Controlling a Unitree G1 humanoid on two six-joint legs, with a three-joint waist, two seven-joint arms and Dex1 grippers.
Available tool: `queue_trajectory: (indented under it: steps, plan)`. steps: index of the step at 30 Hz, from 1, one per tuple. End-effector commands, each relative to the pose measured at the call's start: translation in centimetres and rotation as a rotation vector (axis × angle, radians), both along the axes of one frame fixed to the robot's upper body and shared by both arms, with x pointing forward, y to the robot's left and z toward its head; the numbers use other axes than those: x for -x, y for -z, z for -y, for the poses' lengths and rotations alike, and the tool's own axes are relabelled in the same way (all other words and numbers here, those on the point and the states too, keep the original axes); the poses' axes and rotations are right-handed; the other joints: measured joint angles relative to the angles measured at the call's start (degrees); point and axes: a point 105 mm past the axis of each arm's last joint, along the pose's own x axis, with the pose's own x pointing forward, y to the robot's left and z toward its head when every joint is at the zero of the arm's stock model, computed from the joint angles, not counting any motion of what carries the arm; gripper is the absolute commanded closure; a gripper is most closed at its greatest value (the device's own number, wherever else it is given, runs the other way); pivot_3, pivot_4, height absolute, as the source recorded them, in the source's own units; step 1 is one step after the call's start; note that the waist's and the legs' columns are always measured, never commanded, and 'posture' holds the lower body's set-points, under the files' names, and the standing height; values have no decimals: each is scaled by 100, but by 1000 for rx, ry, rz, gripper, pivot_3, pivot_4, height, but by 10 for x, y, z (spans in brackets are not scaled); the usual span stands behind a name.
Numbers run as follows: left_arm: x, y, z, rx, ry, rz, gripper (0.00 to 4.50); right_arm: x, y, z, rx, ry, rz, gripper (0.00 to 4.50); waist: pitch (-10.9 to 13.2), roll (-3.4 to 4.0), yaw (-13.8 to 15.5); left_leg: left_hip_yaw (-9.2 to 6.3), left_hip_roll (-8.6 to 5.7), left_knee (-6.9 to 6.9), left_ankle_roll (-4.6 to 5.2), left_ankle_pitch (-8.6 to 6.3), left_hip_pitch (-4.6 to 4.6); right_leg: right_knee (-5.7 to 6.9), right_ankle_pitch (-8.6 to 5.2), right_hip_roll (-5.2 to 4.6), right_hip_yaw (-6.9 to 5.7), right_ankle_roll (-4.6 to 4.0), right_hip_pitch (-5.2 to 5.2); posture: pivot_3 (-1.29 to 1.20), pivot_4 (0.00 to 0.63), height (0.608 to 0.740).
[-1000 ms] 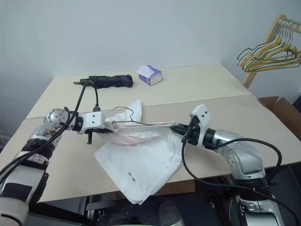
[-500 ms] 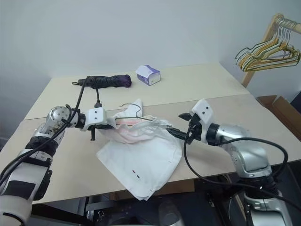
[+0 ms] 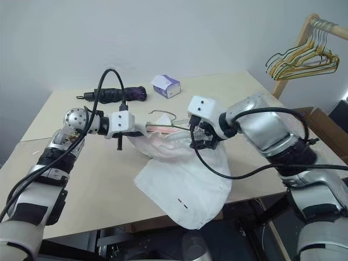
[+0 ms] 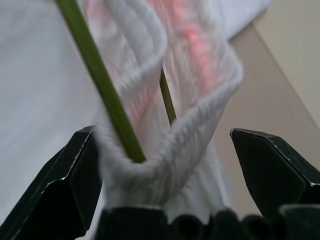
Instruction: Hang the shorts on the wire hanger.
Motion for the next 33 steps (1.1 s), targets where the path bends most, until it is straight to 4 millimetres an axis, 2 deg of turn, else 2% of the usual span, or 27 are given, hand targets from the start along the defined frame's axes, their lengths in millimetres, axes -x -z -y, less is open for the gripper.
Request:
queue_trajectory:
  steps: [1,7,13,18,22,24,27,30,33]
  plan:
    - [0,-22,-1,36,6,67,4500,-7,-11,0,31,-22,67,634,0,0,2,0,0,0,0,0,-2,2,1,0,0,-2,0,-375,0,740]
    - [1,-21,-3,19,6,76,4500,-6,-12,1,35,-54,62,2573,0,0,-1,0,1,3,0,0,1,3,-1,1,-2,2,1,-374,0,740]
    - [4,-16,-4,12,32,63,4500,6,-20,-3,-29,-98,33,4486,0,0,-8,-1,1,3,0,0,1,2,-2,1,-2,3,0,-390,0,740]
    - [6,-17,-3,39,56,45,4500,21,-25,-6,-117,-135,-27,4486,0,0,-39,0,1,5,0,0,1,1,-5,1,-2,9,2,-403,0,740]
    - [1,-31,-4,128,37,29,3425,34,-22,-1,-180,-122,-99,4500,0,0,-54,-1,1,5,0,0,0,0,-6,0,-3,10,2,-410,0,740]
    - [-3,-38,-8,159,10,47,2653,40,-19,3,-209,-96,-126,4500,0,-1,-59,-1,2,6,0,0,0,0,-9,1,-3,16,2,-415,0,740]
    - [-14,-48,-16,203,-68,108,1757,48,-13,7,-262,-47,-166,4500,-1,-1,-68,-1,2,6,0,0,0,1,-10,1,-3,17,3,-417,0,740]
    - [-16,-62,-18,285,-82,119,722,56,-7,12,-313,20,-196,4500,-1,-2,-74,0,2,6,0,0,1,1,-11,1,-3,20,4,-423,0,740]
    - [-15,-68,-19,306,-81,135,19,63,-1,16,-355,80,-215,4500,-1,-2,-76,0,2,6,0,0,-1,1,-9,0,-3,17,3,-429,0,740]
